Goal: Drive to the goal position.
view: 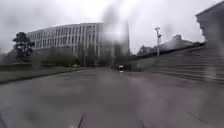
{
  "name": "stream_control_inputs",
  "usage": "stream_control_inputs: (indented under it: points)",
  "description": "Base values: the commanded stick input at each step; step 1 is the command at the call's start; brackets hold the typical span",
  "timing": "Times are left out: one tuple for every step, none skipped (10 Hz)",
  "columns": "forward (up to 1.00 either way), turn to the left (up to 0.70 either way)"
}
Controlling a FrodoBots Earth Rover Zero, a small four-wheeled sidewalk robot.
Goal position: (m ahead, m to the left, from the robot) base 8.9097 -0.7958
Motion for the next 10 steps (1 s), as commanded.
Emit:
stream_control_inputs:
  points:
    - [1.00,0.00]
    - [1.00,0.00]
    - [1.00,0.00]
    - [1.00,0.00]
    - [1.00,0.00]
    - [1.00,0.00]
    - [1.00,0.00]
    - [1.00,0.00]
    - [1.00,0.00]
    - [1.00,0.00]
